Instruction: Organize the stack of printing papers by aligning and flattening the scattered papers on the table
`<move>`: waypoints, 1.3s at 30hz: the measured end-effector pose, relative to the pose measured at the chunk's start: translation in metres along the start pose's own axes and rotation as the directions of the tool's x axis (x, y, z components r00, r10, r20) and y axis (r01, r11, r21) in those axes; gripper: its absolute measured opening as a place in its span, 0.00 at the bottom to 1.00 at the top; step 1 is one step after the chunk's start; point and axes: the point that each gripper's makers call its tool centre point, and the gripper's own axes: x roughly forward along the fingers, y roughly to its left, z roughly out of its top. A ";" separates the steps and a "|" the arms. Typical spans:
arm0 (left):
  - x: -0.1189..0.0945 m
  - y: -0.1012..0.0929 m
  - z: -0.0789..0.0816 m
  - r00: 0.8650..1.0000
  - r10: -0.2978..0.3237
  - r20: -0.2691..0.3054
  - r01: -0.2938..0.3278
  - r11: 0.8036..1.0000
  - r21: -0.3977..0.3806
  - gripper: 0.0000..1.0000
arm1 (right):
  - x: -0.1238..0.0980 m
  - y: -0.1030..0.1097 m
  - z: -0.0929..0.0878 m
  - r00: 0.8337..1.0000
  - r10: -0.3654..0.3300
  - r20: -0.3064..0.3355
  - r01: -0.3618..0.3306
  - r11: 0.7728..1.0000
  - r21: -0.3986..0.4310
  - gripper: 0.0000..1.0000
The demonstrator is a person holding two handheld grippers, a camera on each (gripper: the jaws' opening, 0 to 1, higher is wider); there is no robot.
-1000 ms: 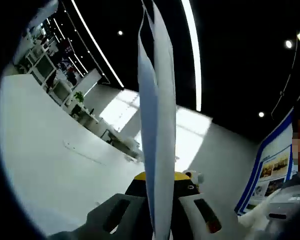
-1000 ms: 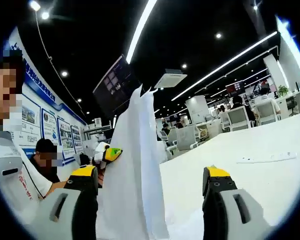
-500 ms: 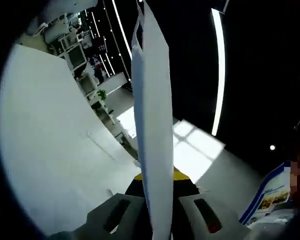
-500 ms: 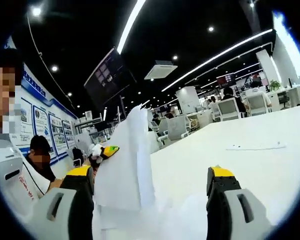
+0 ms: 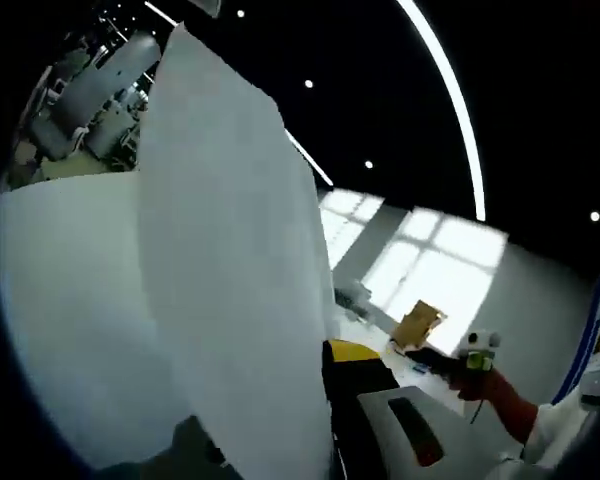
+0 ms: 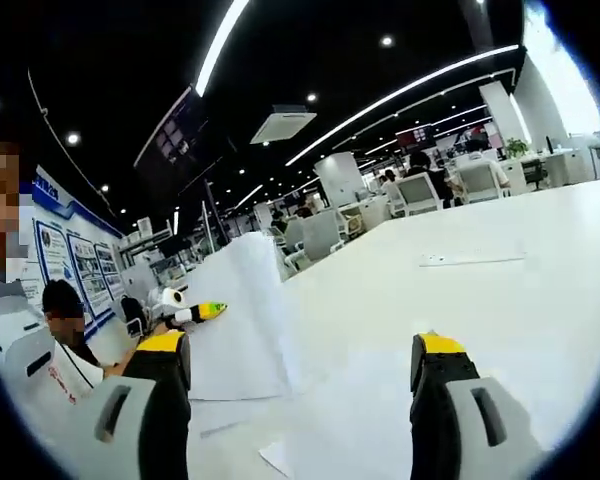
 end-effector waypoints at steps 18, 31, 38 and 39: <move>-0.012 0.037 0.004 0.997 0.032 0.066 -0.036 0.998 0.055 0.06 | -0.027 -0.028 -0.027 0.972 -0.195 -0.129 0.182 0.977 -0.108 0.90; -0.012 0.035 0.003 0.996 0.031 0.078 -0.039 0.994 0.099 0.06 | -0.036 -0.014 -0.051 0.958 -0.186 -0.219 0.134 0.963 -0.234 0.90; -0.012 0.035 0.002 0.997 0.031 0.076 -0.038 0.994 0.098 0.06 | -0.038 -0.011 -0.069 0.948 -0.151 -0.279 0.081 0.965 -0.248 0.90; -0.012 0.036 0.002 0.997 0.031 0.075 -0.038 0.995 0.097 0.06 | -0.039 -0.011 -0.071 0.946 -0.154 -0.284 0.084 0.966 -0.245 0.90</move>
